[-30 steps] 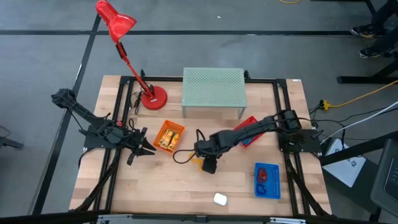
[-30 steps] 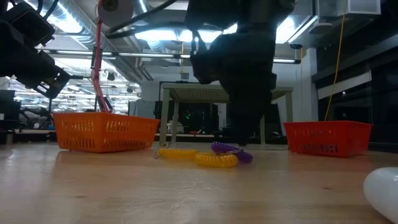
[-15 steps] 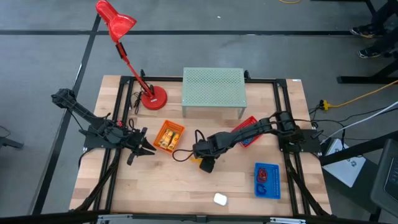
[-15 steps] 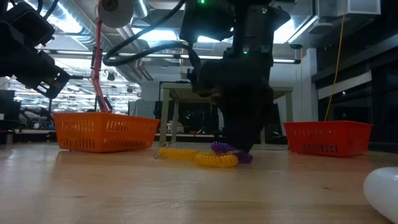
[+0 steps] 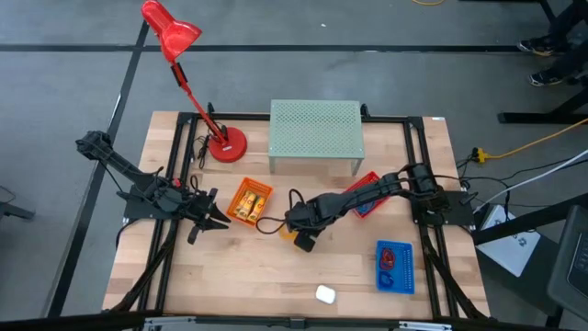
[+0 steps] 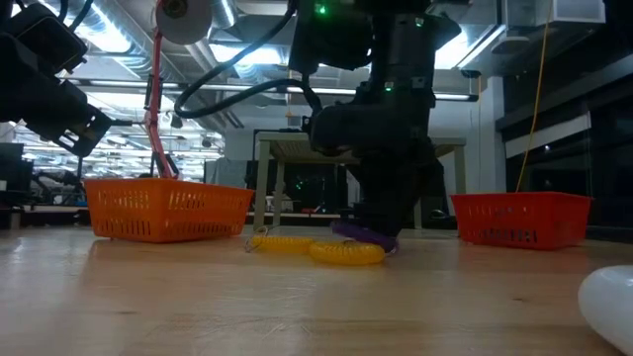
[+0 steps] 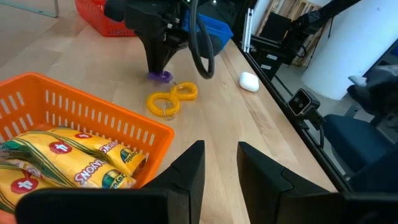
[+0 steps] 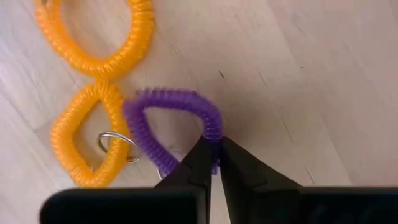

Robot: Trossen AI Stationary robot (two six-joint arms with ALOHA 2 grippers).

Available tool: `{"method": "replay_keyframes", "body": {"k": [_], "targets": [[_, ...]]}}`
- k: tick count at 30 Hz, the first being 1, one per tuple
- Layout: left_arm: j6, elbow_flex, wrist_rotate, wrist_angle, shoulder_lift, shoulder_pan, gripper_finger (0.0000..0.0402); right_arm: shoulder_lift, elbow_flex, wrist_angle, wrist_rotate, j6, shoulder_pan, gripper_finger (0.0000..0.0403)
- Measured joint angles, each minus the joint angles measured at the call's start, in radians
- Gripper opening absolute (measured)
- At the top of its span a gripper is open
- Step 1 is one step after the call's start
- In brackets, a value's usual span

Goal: Pick & Place Office Desk Supplies
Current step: Put the violet spring keychain into the blue bin

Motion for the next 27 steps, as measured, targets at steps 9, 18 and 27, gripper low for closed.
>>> {"method": "replay_keyframes", "body": {"k": [9,18,27], "targets": [[0.000,0.000,0.000,0.000,0.000,0.000,0.0090,-0.224,-0.006,-0.090,0.044,0.051,-0.001,0.0006],[0.000,0.000,0.000,0.000,0.000,0.000,0.0090,-0.543,-0.004,-0.467,0.147,0.301,0.094,0.0003],[0.000,0.000,0.000,-0.001,0.000,0.000,0.0090,-0.748,-0.159,-0.723,0.077,0.858,0.370,0.0003]]}}
